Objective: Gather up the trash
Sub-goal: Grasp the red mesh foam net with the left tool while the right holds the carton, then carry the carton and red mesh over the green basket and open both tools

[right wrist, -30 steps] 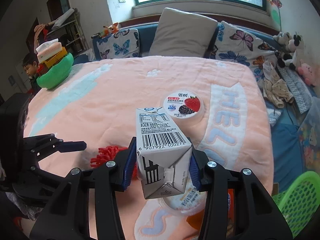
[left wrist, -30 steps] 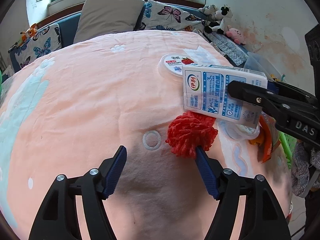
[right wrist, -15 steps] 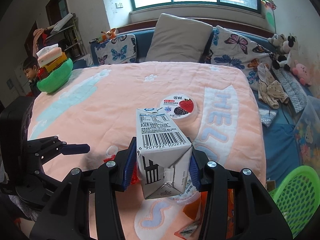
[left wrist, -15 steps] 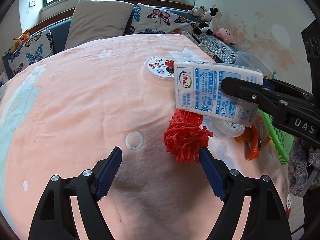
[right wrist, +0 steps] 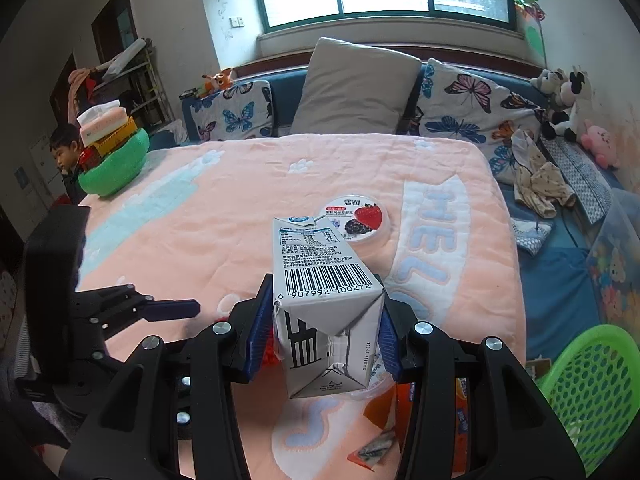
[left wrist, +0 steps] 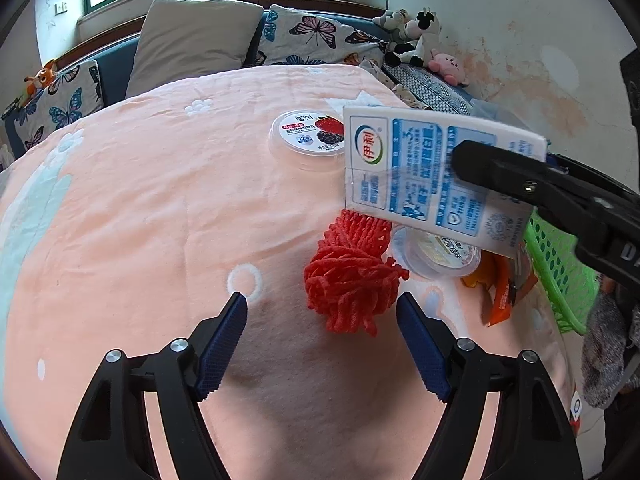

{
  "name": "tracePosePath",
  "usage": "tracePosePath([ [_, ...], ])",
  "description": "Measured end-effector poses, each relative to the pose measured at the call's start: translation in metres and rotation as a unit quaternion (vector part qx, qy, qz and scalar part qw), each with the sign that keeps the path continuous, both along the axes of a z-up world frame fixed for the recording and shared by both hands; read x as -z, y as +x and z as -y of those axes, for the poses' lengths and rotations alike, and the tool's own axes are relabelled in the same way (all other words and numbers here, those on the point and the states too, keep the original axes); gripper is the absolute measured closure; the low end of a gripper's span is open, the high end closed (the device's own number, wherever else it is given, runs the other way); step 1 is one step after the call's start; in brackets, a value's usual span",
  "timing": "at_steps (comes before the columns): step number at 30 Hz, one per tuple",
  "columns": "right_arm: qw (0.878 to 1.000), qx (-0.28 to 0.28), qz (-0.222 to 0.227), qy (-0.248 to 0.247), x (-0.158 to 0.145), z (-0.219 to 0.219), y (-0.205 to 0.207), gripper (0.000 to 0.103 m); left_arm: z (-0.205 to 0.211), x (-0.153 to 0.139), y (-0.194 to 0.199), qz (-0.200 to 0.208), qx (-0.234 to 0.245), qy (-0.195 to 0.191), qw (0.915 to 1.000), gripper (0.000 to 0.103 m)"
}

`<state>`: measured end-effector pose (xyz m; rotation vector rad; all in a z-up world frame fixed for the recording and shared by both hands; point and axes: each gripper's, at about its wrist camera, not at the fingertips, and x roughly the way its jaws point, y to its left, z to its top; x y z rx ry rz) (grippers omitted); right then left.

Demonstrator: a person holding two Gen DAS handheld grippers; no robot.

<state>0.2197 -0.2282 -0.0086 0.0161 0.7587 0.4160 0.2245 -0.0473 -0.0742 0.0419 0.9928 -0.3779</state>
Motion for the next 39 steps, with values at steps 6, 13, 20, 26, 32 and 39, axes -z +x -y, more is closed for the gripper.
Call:
tracePosePath([
  [6,1.000,0.010,0.003,0.006,-0.004,0.012,-0.005,0.056,0.007,0.007,0.006,-0.004,0.001,0.002,1.0000,0.037],
  [13,1.000,0.021,0.007,0.011,-0.007,0.023,-0.012,0.056,0.017,0.008,0.005,0.003,0.014,-0.005,0.9999,0.057],
  [20,0.999,0.031,0.014,0.020,-0.012,0.031,-0.023,0.056,0.019,0.001,-0.002,0.020,0.017,0.000,0.9997,0.070],
  [26,0.998,0.045,0.021,0.028,-0.018,0.042,-0.038,0.056,0.011,-0.013,-0.014,0.038,0.012,-0.001,0.9992,0.073],
  [32,0.997,0.067,0.033,0.036,-0.027,0.060,-0.061,0.056,0.006,-0.031,-0.030,0.056,0.012,-0.008,0.9983,0.074],
  [39,0.993,0.103,0.044,0.035,-0.033,0.089,-0.094,0.056,0.011,-0.055,-0.054,0.078,0.024,-0.022,0.9964,0.074],
])
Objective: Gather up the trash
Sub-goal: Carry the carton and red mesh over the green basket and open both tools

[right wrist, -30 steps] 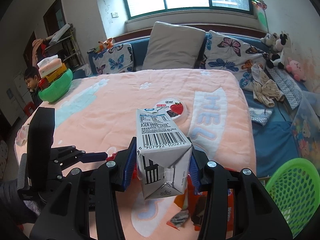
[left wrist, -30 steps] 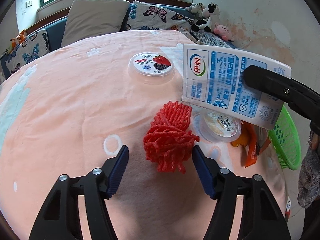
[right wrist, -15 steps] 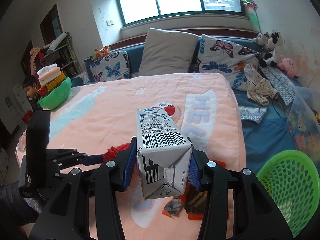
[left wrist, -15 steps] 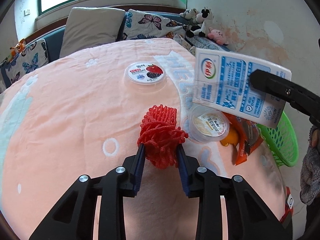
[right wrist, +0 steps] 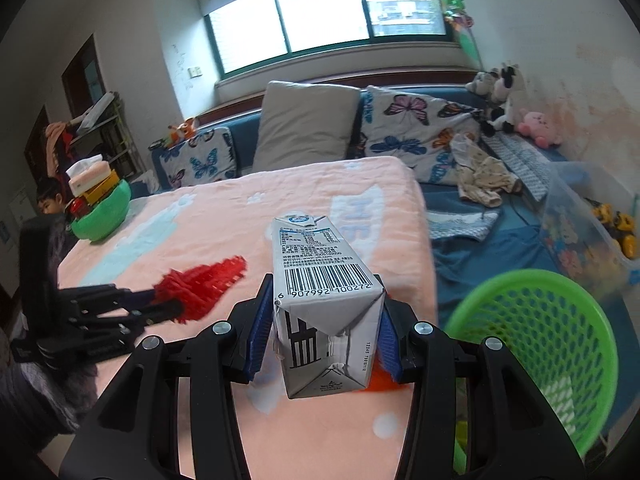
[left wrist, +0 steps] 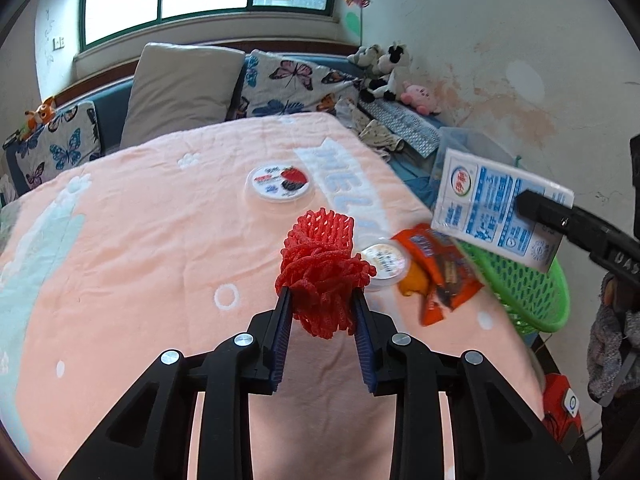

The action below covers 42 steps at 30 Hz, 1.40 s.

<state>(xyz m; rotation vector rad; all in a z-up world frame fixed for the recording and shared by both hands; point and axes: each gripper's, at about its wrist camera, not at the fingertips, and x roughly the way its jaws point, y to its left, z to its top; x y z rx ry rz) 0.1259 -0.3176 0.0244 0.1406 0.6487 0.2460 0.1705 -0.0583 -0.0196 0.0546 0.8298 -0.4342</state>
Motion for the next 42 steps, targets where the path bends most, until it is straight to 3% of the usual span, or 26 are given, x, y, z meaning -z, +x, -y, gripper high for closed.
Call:
tracePosePath([
  [14,0.994,0.105,-0.020,-0.014,0.017,0.084,-0.057,0.056,0.070,-0.021,-0.023,0.014,0.065,-0.007,0.9978,0.074],
  [22,0.983,0.165,-0.062,-0.047,0.050,0.135,-0.066,0.056,0.133,-0.015,-0.019,0.001,0.106,0.001,0.9944,0.074],
  [26,0.980,0.178,-0.084,-0.042,0.068,0.148,-0.068,0.055,0.157,-0.013,-0.017,-0.005,0.123,0.004,0.9924,0.074],
  [31,0.976,0.189,-0.098,-0.035,0.082,0.158,-0.070,0.044,0.189,-0.008,-0.017,-0.011,0.140,0.013,0.9900,0.074],
  [42,0.978,0.186,-0.091,-0.035,0.081,0.164,-0.087,0.034,0.245,0.011,-0.010,-0.036,0.166,0.029,0.9850,0.072],
])
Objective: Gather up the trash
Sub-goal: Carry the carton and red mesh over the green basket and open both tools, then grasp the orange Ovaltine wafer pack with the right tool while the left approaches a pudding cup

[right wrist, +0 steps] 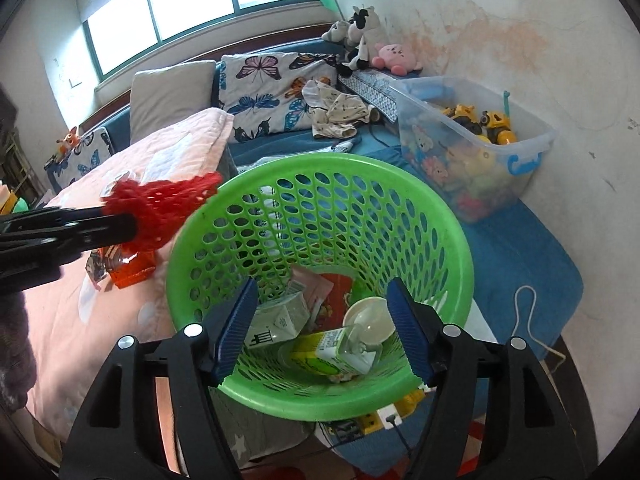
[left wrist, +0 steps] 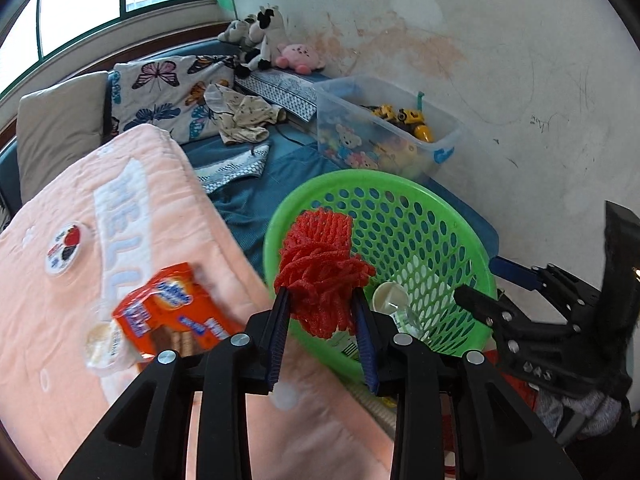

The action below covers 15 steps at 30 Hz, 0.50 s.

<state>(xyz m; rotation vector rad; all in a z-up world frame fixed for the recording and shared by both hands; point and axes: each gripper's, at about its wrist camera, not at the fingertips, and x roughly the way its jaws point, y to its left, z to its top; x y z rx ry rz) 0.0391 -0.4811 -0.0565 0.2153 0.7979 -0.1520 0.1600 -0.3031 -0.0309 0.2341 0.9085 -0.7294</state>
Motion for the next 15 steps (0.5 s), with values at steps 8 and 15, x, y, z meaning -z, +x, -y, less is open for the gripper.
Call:
tracePosePath([
  [8,1.000,0.004,0.004,-0.001,-0.002,0.003,-0.011,0.032,0.016,0.012,0.001,-0.015,0.010,0.003,0.9998,0.054],
  [15,1.000,0.004,0.008,0.004,-0.003,0.002,-0.017,0.030,0.009,0.008,-0.007,-0.014,0.014,-0.002,0.9998,0.042],
])
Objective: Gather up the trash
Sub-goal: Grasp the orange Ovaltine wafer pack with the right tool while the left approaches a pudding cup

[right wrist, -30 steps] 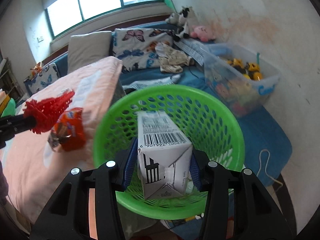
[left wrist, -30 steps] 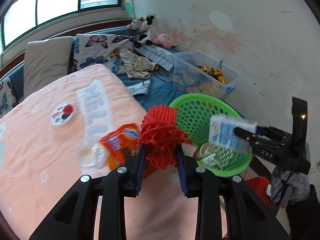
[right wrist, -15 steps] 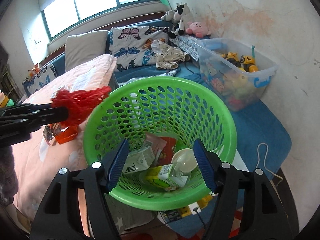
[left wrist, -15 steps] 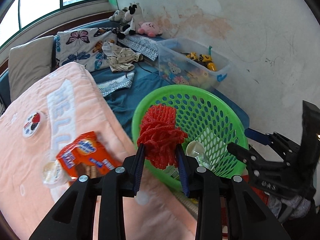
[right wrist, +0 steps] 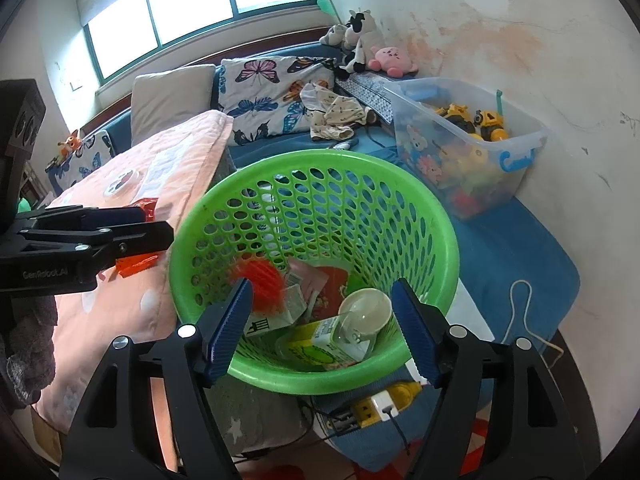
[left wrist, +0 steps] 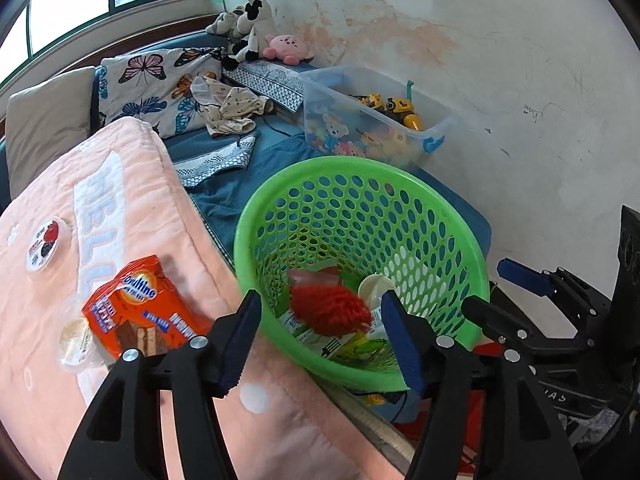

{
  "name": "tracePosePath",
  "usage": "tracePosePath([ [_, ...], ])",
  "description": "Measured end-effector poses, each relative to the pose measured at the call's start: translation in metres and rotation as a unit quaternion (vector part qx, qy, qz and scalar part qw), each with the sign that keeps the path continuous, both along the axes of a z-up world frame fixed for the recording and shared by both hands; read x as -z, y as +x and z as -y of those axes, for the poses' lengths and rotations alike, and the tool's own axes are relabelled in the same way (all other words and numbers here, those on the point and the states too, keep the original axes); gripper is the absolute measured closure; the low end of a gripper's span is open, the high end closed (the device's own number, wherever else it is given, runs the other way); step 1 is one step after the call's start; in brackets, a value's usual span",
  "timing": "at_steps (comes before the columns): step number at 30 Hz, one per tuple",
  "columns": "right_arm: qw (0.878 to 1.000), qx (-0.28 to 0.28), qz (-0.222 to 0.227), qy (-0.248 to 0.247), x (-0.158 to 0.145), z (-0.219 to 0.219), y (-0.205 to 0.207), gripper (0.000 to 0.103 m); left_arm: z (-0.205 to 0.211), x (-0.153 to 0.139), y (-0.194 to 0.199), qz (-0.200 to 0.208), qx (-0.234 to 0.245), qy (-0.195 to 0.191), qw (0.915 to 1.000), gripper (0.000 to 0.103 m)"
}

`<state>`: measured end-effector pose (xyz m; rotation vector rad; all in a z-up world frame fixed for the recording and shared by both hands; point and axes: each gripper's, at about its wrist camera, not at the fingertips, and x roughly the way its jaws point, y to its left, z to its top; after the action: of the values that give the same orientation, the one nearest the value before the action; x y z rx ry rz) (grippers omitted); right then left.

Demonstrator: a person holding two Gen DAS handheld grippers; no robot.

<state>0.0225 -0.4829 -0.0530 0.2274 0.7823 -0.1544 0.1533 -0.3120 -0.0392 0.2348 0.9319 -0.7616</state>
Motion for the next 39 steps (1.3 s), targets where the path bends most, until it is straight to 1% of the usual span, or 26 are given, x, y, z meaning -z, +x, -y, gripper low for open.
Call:
tracePosePath([
  [2,1.000,-0.002,0.004,0.000,-0.002,-0.003,-0.001,0.030,-0.007,-0.004,-0.001,0.003,-0.004,-0.002,1.0000,0.041],
  [11,1.000,-0.022,0.017,-0.003,-0.015,-0.026,-0.001,0.026,-0.051,-0.016,-0.003,0.010,-0.031,-0.013,0.9994,0.041],
  [15,0.999,-0.039,0.026,-0.001,-0.023,-0.042,0.002,0.025,-0.077,-0.021,-0.005,0.024,-0.050,-0.009,0.9984,0.040],
  [19,0.998,-0.058,0.031,-0.001,-0.029,-0.059,0.009,0.022,-0.106,-0.026,-0.003,0.036,-0.073,-0.008,0.9967,0.038],
  [21,0.997,-0.074,0.032,0.004,-0.031,-0.071,0.016,0.021,-0.124,-0.029,-0.002,0.044,-0.088,-0.006,0.9951,0.034],
  [24,0.995,-0.094,0.032,0.002,-0.033,-0.087,0.026,0.020,-0.147,-0.029,0.002,0.049,-0.108,-0.002,0.9929,0.034],
  [29,0.991,-0.128,0.026,0.001,-0.030,-0.116,0.047,0.019,-0.183,-0.025,0.011,0.044,-0.142,-0.001,0.9888,0.034],
  [32,0.989,-0.150,0.016,0.006,-0.024,-0.133,0.063,0.019,-0.203,-0.022,0.015,0.040,-0.160,-0.002,0.9863,0.034],
  [36,0.983,-0.179,0.001,0.028,-0.014,-0.151,0.087,0.017,-0.221,-0.018,0.018,0.036,-0.176,-0.003,0.9838,0.034],
  [39,0.982,-0.186,-0.009,0.026,-0.008,-0.162,0.105,0.015,-0.233,-0.014,0.021,0.032,-0.185,-0.002,0.9821,0.034],
])
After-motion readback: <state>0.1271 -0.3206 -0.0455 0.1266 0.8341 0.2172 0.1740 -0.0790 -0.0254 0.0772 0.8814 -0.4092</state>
